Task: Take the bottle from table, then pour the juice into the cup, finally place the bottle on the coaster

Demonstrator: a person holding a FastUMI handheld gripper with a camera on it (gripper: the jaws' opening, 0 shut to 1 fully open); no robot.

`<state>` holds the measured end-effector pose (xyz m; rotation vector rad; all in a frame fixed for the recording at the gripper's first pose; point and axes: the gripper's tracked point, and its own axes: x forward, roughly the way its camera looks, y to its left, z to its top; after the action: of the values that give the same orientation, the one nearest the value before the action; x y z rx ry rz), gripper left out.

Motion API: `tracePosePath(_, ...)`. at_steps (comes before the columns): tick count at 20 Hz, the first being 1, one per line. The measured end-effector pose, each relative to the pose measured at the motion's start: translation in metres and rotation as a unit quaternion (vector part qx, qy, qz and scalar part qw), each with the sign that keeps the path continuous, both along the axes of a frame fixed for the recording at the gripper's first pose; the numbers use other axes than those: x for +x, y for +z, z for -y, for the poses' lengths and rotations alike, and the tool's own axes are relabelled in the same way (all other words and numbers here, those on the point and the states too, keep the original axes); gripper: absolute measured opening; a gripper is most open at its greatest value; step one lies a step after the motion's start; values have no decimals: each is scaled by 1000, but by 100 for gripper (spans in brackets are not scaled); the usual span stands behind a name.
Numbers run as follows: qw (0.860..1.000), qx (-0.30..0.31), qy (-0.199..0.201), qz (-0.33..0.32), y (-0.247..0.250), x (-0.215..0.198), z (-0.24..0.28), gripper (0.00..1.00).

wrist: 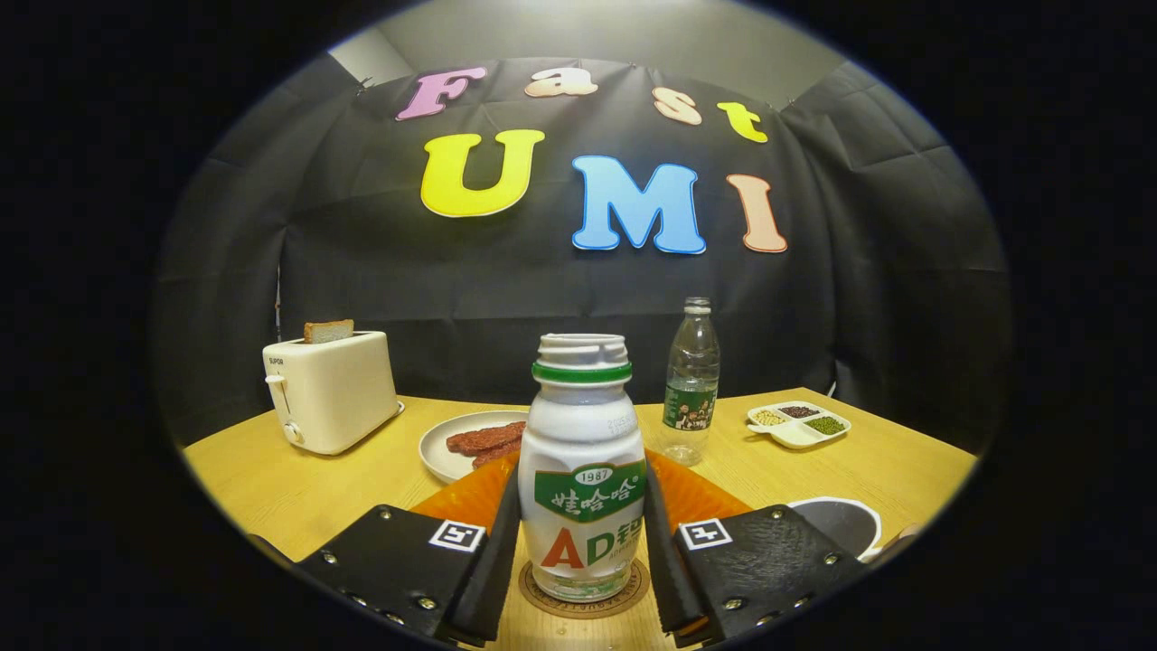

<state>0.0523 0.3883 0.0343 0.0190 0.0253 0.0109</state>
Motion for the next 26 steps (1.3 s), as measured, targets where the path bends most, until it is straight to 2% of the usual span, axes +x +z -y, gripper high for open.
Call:
tracePosePath(3, 1000, 2, -3, 0, -1, 0, 2, 65)
tracePosePath(6, 1000, 14, -4, 1, 0, -3, 4, 72)
tracePosePath(9, 1000, 27, 3, 11, 6, -9, 6, 98)
tracePosePath(19, 996, 56, 34, 53, 48, -46, 11, 99)
tracePosePath(26, 996, 33, 33, 72, 94, -99, 37, 98)
